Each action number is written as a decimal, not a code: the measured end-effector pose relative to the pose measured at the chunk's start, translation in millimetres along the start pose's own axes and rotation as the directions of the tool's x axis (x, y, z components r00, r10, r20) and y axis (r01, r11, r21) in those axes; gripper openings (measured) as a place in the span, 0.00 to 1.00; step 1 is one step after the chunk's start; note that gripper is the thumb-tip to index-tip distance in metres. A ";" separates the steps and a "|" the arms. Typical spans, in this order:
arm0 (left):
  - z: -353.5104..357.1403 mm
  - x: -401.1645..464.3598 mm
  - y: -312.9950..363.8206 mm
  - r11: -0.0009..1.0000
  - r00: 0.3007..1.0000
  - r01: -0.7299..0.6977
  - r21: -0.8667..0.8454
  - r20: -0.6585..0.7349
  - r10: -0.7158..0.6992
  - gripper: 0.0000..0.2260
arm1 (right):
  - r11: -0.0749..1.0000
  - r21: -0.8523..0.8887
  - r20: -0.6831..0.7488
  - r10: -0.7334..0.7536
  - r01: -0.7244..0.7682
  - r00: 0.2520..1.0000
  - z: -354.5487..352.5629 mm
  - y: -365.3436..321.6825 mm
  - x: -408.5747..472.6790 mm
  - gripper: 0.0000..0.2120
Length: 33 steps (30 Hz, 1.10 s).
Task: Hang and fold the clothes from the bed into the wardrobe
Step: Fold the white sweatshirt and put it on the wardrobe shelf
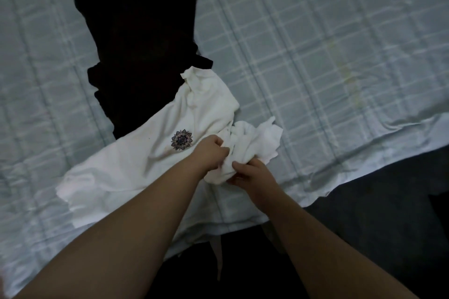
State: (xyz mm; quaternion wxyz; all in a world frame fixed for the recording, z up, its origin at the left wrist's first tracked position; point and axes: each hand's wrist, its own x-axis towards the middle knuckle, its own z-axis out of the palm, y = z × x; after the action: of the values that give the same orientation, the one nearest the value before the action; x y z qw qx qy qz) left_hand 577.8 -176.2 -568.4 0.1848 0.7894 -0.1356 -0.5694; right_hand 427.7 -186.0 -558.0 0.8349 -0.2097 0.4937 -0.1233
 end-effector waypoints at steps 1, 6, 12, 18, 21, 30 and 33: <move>-3.3 0.4 -2.6 1.000 0.999 -0.023 0.011 -0.031 0.023 0.03 | 0.998 0.015 0.014 0.058 -0.058 0.998 -2.0 2.3 -3.2 0.08; -36.0 -11.9 -23.5 0.963 0.999 -0.016 -0.268 0.022 0.023 0.07 | 0.967 -0.125 -0.417 0.152 -0.222 0.896 -24.3 4.7 -1.4 0.17; -87.9 -45.7 -61.7 0.870 0.954 -0.024 -0.493 0.247 0.167 0.11 | 0.737 -0.654 -0.321 -0.476 0.172 0.819 -1.4 -27.2 18.5 0.06; -136.1 -85.8 -89.2 0.855 0.865 -0.166 -0.491 0.344 0.365 0.08 | 0.646 -0.763 -0.133 -0.141 -0.011 0.981 90.6 -17.4 42.4 0.16; -169.5 -111.9 -99.4 0.904 0.839 -0.292 -0.313 0.370 0.399 0.06 | 0.899 -0.373 -0.160 0.183 -0.231 0.970 118.7 -10.3 35.4 0.27; -278.0 -198.0 -100.4 0.907 0.914 -0.385 -0.172 0.064 0.400 0.08 | 0.930 -0.366 -0.093 -0.025 -0.011 0.995 240.0 -44.0 -11.7 0.17; -317.2 -228.4 -85.2 0.894 0.902 -0.429 -0.128 -0.114 0.417 0.09 | 0.933 -0.338 0.044 -0.116 0.124 0.992 285.4 -76.6 -49.0 0.17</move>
State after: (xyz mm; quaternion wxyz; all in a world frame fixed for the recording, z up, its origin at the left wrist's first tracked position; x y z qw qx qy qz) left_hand 807.3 40.6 -322.7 0.3685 0.7480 -0.2532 -0.4905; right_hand 654.2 -168.1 -362.8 0.7827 -0.3818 0.4843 -0.0845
